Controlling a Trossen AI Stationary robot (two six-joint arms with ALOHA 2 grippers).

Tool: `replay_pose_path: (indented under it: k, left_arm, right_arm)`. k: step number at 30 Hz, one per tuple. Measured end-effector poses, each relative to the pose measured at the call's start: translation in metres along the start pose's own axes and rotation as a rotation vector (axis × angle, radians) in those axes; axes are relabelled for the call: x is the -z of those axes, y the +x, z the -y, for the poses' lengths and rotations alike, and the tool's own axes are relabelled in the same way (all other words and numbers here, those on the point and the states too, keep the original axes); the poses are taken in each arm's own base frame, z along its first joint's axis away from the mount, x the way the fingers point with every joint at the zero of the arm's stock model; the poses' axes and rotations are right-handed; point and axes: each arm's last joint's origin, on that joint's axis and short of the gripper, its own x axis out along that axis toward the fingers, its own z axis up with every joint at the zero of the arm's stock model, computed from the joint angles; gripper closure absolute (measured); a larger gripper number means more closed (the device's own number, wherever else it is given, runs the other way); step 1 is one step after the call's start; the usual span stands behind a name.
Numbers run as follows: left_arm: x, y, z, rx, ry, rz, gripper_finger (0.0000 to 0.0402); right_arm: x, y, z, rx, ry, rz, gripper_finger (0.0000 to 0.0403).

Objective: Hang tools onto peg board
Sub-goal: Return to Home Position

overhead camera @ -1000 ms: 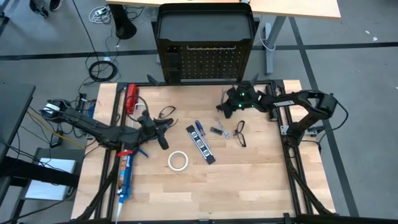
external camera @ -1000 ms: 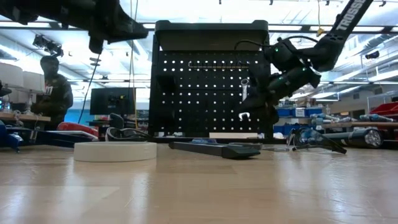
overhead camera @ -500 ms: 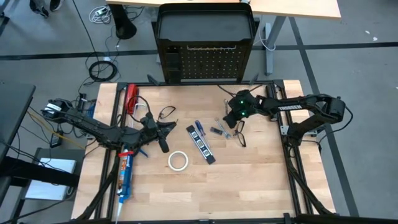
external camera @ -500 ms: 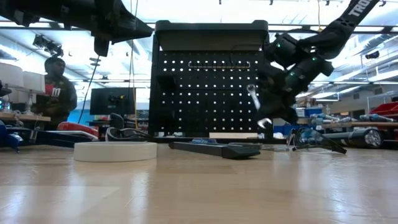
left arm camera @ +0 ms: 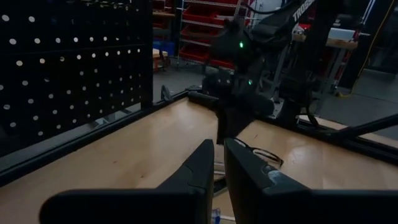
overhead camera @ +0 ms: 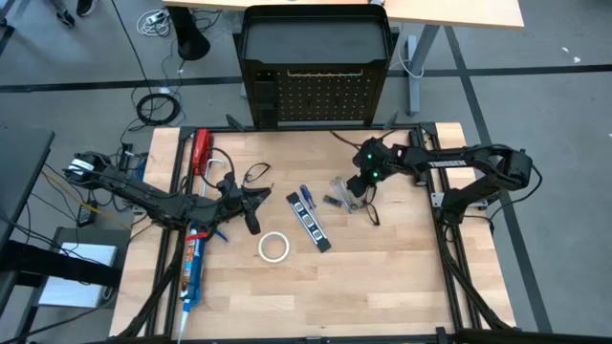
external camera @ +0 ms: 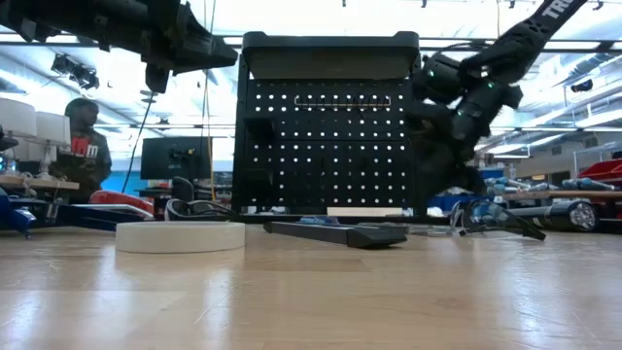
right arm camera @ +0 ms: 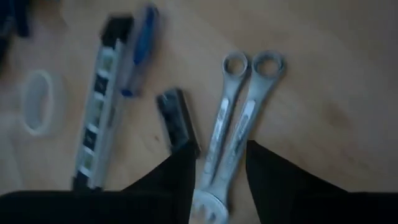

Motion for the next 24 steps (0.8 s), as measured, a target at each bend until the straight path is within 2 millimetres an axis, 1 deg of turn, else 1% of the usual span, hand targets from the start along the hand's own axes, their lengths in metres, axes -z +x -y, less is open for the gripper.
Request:
replay_pose_path:
  k: [2,4,7,9,10,12,13,15,18,21,24]
  left_arm:
    - [0.000,0.000,0.000,0.003,-0.025,0.001,0.0357]
    - [0.000,0.000,0.001,0.009,-0.047,-0.001,0.0354]
    - [-0.004,0.000,0.003,0.020,-0.081,0.002,0.0340]
    - [-0.014,0.003,0.006,0.045,-0.094,0.016,0.0331]
    - [-0.021,0.005,0.009,0.079,-0.071,0.013,0.0328]
    - [-0.035,0.010,0.014,0.134,-0.006,-0.016,0.0326]
    - [-0.043,0.012,0.016,0.146,0.017,-0.031,0.0327]
    - [-0.058,0.015,0.019,0.170,0.044,-0.052,0.0331]
    - [-0.072,0.014,0.023,0.232,0.101,-0.060,0.0338]
    - [-0.088,0.006,0.026,0.347,0.100,-0.018,0.0346]
    - [-0.096,-0.005,0.024,0.416,0.085,-0.004,0.0354]
  right_arm:
    - [-0.008,-0.008,-0.007,-0.013,0.012,0.026,0.0255]
    - [-0.018,-0.020,-0.020,-0.040,-0.016,0.075,0.0254]
    - [-0.029,-0.046,-0.052,-0.086,-0.154,0.202,0.0258]
    - [-0.031,-0.067,-0.080,-0.142,-0.265,0.336,0.0263]
    - [-0.029,-0.079,-0.093,-0.181,-0.307,0.415,0.0265]
    - [-0.024,-0.102,-0.112,-0.254,-0.333,0.576,0.0270]
    - [-0.020,-0.111,-0.117,-0.289,-0.318,0.643,0.0272]
    - [-0.008,-0.124,-0.120,-0.342,-0.276,0.712,0.0274]
    - [0.010,-0.133,-0.117,-0.430,-0.209,0.758,0.0277]
    - [0.026,-0.145,-0.114,-0.537,-0.206,0.817,0.0281]
    - [0.040,-0.151,-0.106,-0.576,-0.212,0.843,0.0293]
